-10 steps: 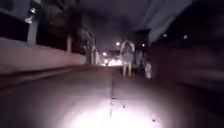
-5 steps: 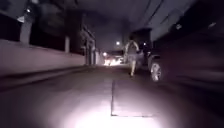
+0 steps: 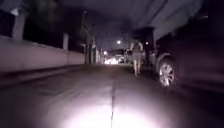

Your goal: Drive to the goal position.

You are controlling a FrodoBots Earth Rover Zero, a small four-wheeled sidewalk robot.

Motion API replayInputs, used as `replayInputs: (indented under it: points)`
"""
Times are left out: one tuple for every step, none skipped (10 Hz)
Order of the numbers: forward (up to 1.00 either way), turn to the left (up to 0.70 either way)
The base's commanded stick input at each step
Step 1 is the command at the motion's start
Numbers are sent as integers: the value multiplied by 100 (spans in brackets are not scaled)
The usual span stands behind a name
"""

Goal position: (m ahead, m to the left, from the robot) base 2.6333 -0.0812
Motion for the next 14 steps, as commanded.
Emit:
replayInputs:
  points:
    - [100,-13]
    - [100,0]
    - [100,0]
    - [100,0]
    - [100,0]
    - [100,0]
    - [100,0]
    - [100,0]
    - [100,0]
    - [100,0]
    - [100,0]
    - [100,0]
    - [100,0]
    - [100,0]
